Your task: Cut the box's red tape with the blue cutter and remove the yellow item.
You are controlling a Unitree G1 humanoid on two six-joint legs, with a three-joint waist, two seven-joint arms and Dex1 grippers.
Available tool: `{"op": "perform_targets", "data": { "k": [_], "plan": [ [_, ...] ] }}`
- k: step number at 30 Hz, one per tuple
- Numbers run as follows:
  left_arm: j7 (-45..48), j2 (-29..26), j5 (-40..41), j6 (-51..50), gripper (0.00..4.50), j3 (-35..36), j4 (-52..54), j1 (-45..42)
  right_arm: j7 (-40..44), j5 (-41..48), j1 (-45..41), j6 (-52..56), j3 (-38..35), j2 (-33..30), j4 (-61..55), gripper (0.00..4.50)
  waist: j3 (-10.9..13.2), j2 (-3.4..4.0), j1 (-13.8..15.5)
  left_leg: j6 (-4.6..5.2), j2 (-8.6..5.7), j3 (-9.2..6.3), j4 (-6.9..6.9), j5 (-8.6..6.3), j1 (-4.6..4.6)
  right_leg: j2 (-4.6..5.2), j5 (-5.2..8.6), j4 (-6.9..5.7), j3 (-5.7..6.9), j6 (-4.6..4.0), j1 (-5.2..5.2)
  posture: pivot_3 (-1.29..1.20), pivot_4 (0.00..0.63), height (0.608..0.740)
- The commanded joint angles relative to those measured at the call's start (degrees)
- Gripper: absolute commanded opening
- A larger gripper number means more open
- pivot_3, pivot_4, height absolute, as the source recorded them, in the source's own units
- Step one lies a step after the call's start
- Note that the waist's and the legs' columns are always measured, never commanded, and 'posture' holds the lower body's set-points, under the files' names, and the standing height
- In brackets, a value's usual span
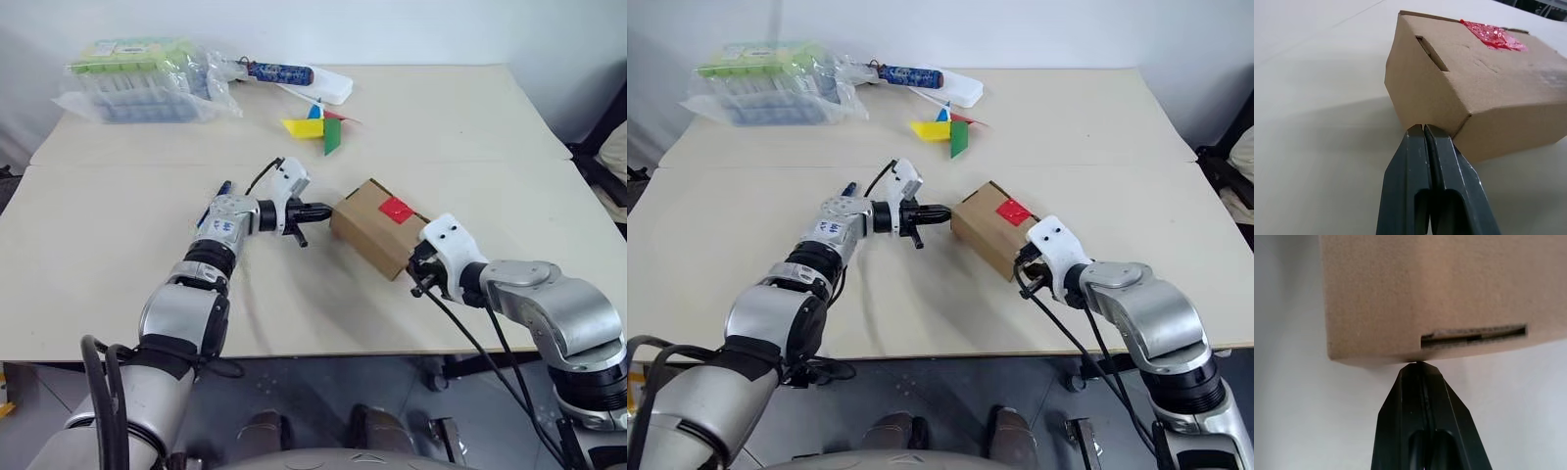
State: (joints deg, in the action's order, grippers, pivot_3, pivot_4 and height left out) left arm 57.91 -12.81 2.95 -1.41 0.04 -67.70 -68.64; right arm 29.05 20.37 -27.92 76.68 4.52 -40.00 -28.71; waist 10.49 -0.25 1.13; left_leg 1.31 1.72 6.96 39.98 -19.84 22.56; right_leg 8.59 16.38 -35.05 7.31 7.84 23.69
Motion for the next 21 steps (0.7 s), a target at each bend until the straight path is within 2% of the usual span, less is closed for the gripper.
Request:
{"op": "perform_targets", "data": {
  "k": [1, 13, 21],
  "plan": [
    [3.9, 0.1, 0.4, -2.3, 0.03, -1.0, 4.6, 1.3, 1.4, 1.8, -1.5, -0.7, 0.4, -0.5, -3.1, 0.0, 0.0, 0.0, -0.1, 0.0, 0.0, 0.0, 0.0, 0.0, 0.0, 0.0, 0.0, 0.0, 0.0, 0.0, 0.0, 0.0, 0.15, 0.74],
    [9.8, -3.1, 0.3, -12.2, 0.03, -5.5, 18.4, 8.5, 2.3, 5.4, -2.3, 5.0, -0.1, -2.8, -9.5, 0.0, 0.0, 0.0, 0.0, 0.0, 0.01, -0.04, 0.02, 0.0, 0.01, 0.0, 0.0, -0.04, 0.01, 0.0, 0.0, 0.0, 0.15, 0.74],
    [7.6, -2.0, 0.4, -11.6, 0.03, -5.1, 18.2, 9.2, 1.9, 6.6, -1.3, 6.6, 0.0, -3.4, -10.8, 0.0, 0.0, 0.0, 0.1, 0.0, 0.01, -0.05, 0.06, 0.0, 0.02, 0.0, 0.0, -0.03, 0.01, 0.0, 0.0, 0.0, 0.15, 0.74]
  ]
}}
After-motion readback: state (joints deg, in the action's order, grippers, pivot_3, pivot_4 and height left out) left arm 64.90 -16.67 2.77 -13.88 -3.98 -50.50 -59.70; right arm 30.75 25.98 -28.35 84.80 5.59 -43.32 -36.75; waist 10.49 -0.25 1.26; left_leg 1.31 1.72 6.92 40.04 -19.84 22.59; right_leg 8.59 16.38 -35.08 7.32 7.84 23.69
